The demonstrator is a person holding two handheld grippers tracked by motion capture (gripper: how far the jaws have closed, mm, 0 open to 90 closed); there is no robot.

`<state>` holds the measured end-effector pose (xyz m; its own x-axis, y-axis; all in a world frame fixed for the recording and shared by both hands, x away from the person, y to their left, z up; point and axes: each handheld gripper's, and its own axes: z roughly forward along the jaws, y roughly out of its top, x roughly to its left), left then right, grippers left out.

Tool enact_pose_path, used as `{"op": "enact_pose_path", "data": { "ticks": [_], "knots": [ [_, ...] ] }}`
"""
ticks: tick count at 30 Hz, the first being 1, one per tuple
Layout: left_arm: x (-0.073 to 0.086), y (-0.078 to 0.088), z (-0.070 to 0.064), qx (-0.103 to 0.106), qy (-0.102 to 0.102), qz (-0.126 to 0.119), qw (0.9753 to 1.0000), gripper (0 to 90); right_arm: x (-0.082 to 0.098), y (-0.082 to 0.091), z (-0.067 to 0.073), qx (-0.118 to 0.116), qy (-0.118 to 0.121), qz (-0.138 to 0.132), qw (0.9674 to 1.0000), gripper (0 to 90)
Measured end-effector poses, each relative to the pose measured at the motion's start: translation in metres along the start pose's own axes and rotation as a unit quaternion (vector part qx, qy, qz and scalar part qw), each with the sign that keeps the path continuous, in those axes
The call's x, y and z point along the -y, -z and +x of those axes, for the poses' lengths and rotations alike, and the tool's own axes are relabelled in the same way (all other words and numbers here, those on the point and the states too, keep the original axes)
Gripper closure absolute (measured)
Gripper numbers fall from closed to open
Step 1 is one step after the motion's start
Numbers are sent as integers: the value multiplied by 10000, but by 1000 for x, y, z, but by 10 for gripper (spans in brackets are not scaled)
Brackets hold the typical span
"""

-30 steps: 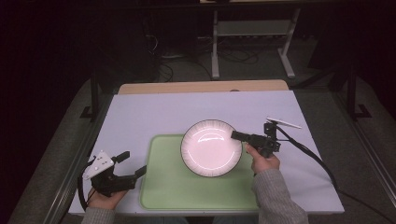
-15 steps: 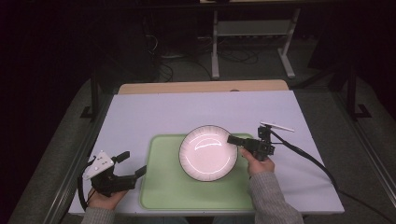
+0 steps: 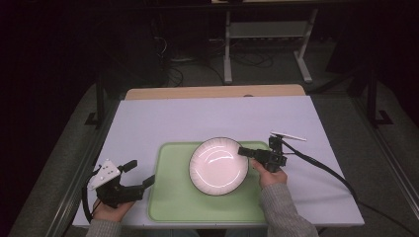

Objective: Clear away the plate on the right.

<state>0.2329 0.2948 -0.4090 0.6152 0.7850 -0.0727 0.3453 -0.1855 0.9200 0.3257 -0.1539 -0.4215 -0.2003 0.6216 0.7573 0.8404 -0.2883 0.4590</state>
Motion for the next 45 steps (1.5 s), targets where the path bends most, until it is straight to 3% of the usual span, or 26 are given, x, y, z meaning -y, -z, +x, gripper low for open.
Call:
{"op": "enact_pose_path", "data": {
  "ticks": [10,20,34,41,45],
  "knots": [
    [0,1,0,1,7,-10,10000,144,3,-6,-5,161,-5,158,9997,764],
    [0,0,0,9,-2,5,10000,144,1,-4,-8,418,72,499,9979,790],
    [0,0,0,9,3,26,10000,144,2,-3,-12,769,323,909,9924,823],
    [1,0,0,12,17,17,10000,144,6,-5,-16,1036,516,1099,9872,810],
    [0,-1,0,16,10,33,10000,145,5,-2,-15,1024,549,1073,9874,783]
  ]
}}
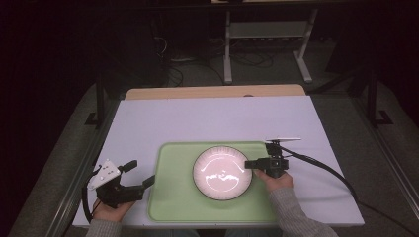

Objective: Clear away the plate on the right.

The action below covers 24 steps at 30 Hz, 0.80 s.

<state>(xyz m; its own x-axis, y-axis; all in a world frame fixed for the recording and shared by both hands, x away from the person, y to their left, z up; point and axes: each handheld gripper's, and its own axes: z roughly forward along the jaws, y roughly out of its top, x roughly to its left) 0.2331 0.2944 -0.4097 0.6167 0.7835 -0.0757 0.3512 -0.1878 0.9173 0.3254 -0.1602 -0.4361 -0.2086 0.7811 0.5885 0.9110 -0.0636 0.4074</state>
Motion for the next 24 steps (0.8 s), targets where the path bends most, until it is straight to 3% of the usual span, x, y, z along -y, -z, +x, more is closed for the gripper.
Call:
{"op": "enact_pose_path", "data": {
  "ticks": [8,24],
  "knots": [
    [0,1,0,-3,-1,-15,10000,145,-1,5,-1,54,115,-5,9999,837],
    [0,1,0,-8,-1,-22,10000,145,7,7,2,80,276,-2,9996,838]
  ]
}}
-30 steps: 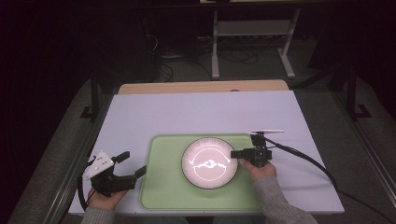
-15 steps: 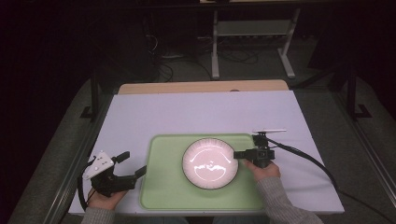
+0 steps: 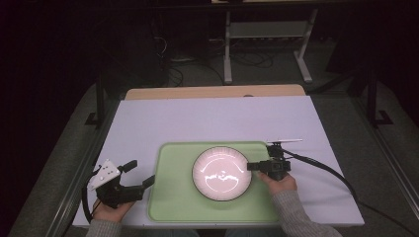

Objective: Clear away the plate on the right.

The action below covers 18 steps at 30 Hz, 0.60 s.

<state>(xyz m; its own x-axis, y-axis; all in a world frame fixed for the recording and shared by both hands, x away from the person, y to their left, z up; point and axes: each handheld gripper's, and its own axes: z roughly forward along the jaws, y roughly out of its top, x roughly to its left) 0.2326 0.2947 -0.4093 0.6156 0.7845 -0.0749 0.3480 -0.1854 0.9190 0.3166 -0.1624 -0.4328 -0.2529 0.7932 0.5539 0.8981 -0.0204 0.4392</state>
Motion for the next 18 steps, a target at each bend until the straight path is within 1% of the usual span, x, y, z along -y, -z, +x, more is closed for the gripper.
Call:
{"op": "enact_pose_path", "data": {
  "ticks": [10,11,13,14,18],
  "knots": [
    [0,0,0,3,-9,-5,10000,145,6,1,2,3,45,-25,10000,825],
    [0,0,0,2,-8,-4,10000,144,5,1,2,-6,51,-34,10000,805],
    [0,1,0,-6,5,-11,10000,145,5,2,2,-40,50,-78,9999,736],
    [0,1,0,-7,10,-15,10000,144,5,3,3,-76,62,-85,9999,725],
    [0,1,0,-7,12,-14,10000,145,3,13,3,-76,192,-322,9993,659]
  ]
}}
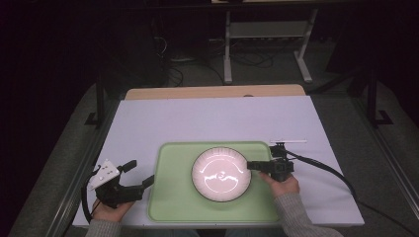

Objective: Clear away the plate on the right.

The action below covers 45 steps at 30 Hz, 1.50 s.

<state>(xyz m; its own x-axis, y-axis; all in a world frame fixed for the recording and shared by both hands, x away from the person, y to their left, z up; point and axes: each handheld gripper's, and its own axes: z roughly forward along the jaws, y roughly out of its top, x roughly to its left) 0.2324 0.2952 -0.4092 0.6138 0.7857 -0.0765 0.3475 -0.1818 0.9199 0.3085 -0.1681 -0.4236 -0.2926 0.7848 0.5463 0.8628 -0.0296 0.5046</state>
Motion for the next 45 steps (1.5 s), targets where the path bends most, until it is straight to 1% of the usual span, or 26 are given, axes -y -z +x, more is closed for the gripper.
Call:
{"op": "enact_pose_path", "data": {
  "ticks": [1,6,8,11,13,17,19,22,26,29,30,31,33,35,36,37,38,39,40,43,45],
  "knots": [
    [0,0,0,-1,-7,1,10000,144,-1,4,0,-3,53,-88,9999,642],
    [0,-1,-1,5,-28,23,10000,144,-4,16,0,-88,253,-357,9990,563],
    [0,-1,-1,5,-26,22,10000,145,-5,21,-1,-46,363,-502,9981,521],
    [0,-1,-1,9,-16,27,10000,145,-7,25,-2,-63,535,-623,9966,471],
    [1,-1,-1,11,-15,37,10000,145,-8,27,-3,-84,652,-710,9953,431],
    [1,-2,-1,12,-9,49,10000,145,-9,33,-4,-16,977,-953,9906,370],
    [1,-2,-1,8,-8,54,10000,144,-9,37,-5,16,1203,-1063,9870,360],
    [1,-2,-1,7,-7,63,10000,145,-7,42,-6,114,1563,-1214,9801,340],
    [1,-2,-1,8,-7,73,10000,145,-7,49,-7,169,1865,-1391,9724,297],
    [2,-3,-1,6,0,84,10000,144,-5,54,-8,175,2080,-1560,9654,282],
    [2,-3,-1,5,0,90,10000,145,-5,56,-10,183,2142,-1593,9635,278],
    [2,-3,-1,3,3,91,10000,145,-5,58,-11,196,2175,-1619,9623,274],
    [2,-3,-1,7,13,87,10000,145,-4,62,-14,275,2287,-1646,9591,269],
    [2,-3,-1,15,20,86,10000,145,-2,65,-17,379,2385,-1635,9565,257],
    [2,-3,-1,27,47,87,9999,145,-1,67,-18,393,2402,-1615,9564,257],
    [2,-3,-1,30,52,85,9999,145,1,68,-19,427,2457,-1598,9551,258],
    [2,-4,0,32,64,90,9999,144,1,70,-20,455,2522,-1606,9532,258],
    [2,-4,0,32,69,94,9999,145,3,71,-21,495,2606,-1615,9506,257],
    [3,-4,0,32,73,102,9999,145,4,73,-21,517,2645,-1630,9491,257],
    [3,-4,0,32,72,110,9999,145,9,79,-24,631,2783,-1744,9424,251],
    [3,-4,0,33,77,120,9999,145,12,84,-27,660,2797,-1803,9407,242]
  ]
}}
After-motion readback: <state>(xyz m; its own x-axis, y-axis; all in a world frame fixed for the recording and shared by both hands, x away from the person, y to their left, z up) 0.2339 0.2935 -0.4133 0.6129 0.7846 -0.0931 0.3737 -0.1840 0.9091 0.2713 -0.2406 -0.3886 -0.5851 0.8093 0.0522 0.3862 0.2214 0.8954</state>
